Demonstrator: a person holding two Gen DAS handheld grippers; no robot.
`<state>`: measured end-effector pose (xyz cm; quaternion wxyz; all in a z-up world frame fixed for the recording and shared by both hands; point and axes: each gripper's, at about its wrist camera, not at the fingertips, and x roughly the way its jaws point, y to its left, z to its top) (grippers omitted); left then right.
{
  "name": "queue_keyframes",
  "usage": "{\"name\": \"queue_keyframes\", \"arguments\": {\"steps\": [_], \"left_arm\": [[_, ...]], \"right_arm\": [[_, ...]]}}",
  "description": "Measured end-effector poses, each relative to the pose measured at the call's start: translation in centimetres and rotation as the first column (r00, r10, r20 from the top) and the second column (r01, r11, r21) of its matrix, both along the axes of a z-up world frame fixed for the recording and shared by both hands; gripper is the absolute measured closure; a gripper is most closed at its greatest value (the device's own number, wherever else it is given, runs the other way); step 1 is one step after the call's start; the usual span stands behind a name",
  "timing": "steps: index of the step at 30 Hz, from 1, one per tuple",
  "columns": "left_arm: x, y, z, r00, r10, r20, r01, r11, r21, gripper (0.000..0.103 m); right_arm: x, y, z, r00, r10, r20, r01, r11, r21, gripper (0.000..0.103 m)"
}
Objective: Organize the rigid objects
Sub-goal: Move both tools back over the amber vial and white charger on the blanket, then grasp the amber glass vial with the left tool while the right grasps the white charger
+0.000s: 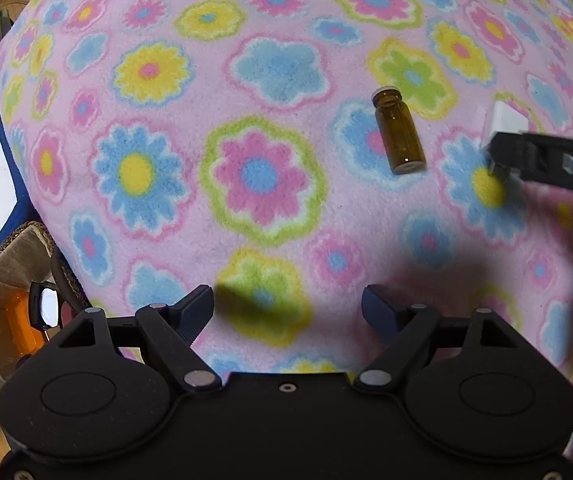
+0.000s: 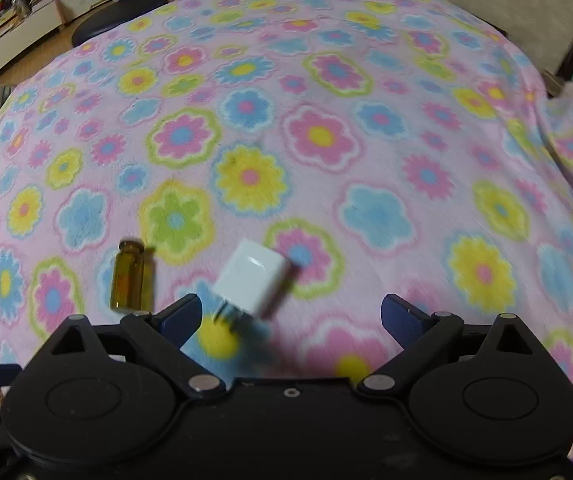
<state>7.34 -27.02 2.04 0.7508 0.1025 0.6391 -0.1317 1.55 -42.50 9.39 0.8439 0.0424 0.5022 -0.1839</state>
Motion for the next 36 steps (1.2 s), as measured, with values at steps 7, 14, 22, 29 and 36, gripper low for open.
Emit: {"name": "queue_keyframes", "arguments": {"steps": [7,14,22,29,36], "left_arm": [[1.2,-0.9,0.8,1.000,0.000,-0.004,0.000,1.000,-0.004,0.025],[4.3,-4.0,2.7,1.000,0.007,0.015,-0.006,0.998,-0.061,0.025],[7.4,-7.5,2.4,0.999,0.032,0.001,-0.032,0.994,-0.101,0.030],[7.1,-7.8,0.9,1.000,-0.002,-0.010,0.001,0.994,-0.107,0.083],[4.8,-5.9,1.0,0.996,-0.088,-0.020,0.086,0.992,-0.092,0.084]], "right_arm": [[1.7,-0.5,-1.1,0.998,0.001,-0.057,-0.001,1.000,0.006,0.047],[-1.3,-2.4,-0.1,0.997,-0.008,-0.074,0.012,0.999,0.051,0.073],[-5.2,-3.6,0.4,0.998,-0.012,-0.061,0.016,0.998,0.061,0.075],[-6.4,-3.9,0.4,0.999,-0.012,-0.046,0.015,0.998,0.061,0.072],[-5.6,-3.8,1.8,0.999,-0.031,0.017,0.030,0.999,0.045,0.055]]}}
